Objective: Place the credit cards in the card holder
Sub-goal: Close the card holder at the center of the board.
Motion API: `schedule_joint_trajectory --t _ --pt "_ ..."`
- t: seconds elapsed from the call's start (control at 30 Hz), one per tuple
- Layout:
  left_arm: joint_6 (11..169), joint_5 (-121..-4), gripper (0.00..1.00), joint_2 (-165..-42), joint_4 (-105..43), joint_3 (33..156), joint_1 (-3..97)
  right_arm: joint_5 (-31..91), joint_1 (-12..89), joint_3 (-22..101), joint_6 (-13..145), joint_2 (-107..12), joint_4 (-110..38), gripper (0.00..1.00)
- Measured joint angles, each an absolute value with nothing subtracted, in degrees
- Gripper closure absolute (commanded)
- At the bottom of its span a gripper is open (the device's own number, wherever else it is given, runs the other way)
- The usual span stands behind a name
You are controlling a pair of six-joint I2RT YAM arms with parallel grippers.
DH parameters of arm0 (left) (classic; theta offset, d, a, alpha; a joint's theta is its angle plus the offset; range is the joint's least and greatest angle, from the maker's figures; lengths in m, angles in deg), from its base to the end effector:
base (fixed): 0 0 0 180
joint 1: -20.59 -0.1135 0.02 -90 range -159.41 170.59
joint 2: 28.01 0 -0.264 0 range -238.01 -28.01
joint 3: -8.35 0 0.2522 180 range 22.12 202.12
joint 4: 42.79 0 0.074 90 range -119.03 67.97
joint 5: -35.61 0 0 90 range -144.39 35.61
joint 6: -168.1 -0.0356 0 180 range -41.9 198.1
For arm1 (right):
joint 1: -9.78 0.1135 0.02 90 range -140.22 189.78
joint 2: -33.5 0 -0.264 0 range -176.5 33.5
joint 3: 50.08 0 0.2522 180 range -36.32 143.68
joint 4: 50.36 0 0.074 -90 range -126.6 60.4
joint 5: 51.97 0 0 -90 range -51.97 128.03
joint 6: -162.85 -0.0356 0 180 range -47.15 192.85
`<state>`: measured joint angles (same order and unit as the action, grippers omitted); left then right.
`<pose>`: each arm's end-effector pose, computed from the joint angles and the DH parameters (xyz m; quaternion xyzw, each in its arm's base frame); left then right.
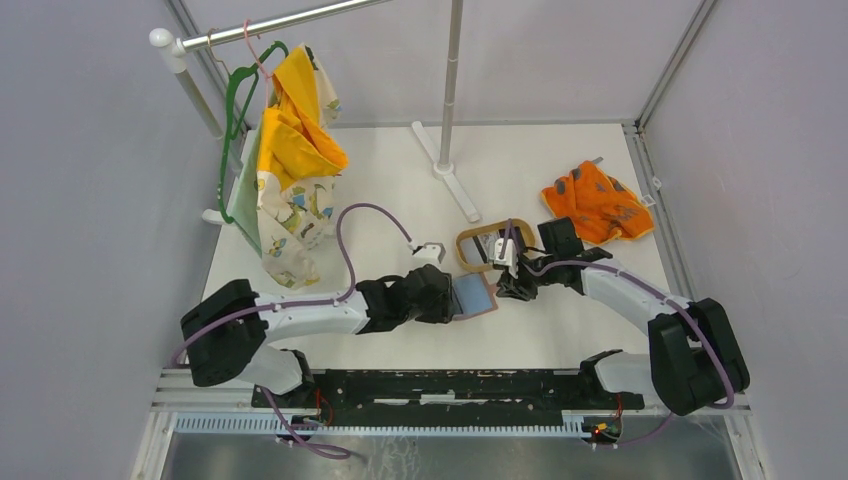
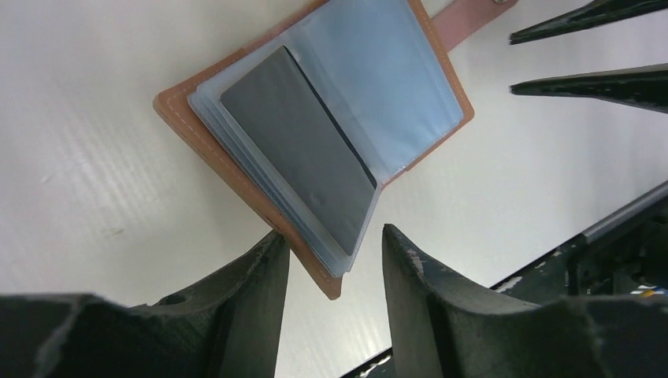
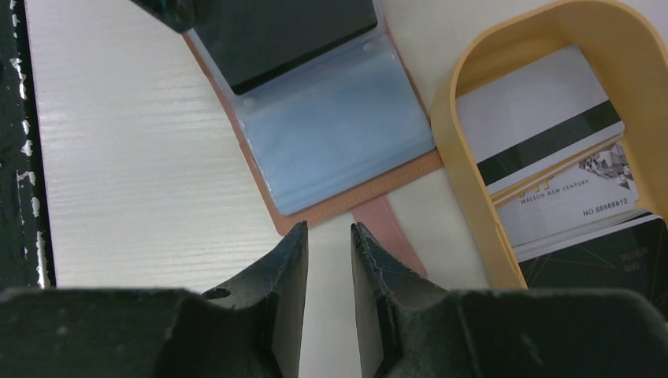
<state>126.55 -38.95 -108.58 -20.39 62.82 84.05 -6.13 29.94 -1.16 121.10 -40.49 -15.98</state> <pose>0.1314 -0.2418 0.1819 0.0738 0.9249 -0.2206 0.3006 0.2038 0.1012 0.1747 -0.5844 0.6836 0.2925 0.3248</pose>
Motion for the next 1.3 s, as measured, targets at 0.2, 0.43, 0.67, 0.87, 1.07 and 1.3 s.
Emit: schedule_joint_trajectory --t 0.2,0.43,0.67,0.87,1.07,1.3 --pt "125.28 -42.47 0.45 -111.97 -26.68 64.22 84.05 -5.87 28.02 -1.16 119.13 -41.43 -16.54 0.68" --pt "123.86 -45.64 0.45 -117.04 -32.3 68.88 84.05 -3.84 25.9 -1.18 114.87 -42.42 -18.82 0.7" --pt "122.9 -48.56 0.45 -124.32 -37.61 74.54 84.05 -0.27 25.57 -0.86 110.94 -47.25 -19.39 0.74" --pt "122.81 -49.18 0.55 -130.22 -40.06 76.66 84.03 4.16 21.9 -0.42 108.4 -44.71 -19.69 0.68" --pt "122.77 -48.94 0.72 -131.93 -40.56 76.66 83.79 2.68 18.55 -0.42 106.94 -40.25 -21.81 0.54" --pt "122.77 -48.43 0.81 -132.49 -40.56 76.66 83.59 1.08 16.92 -0.42 103.35 -45.78 -22.58 0.53"
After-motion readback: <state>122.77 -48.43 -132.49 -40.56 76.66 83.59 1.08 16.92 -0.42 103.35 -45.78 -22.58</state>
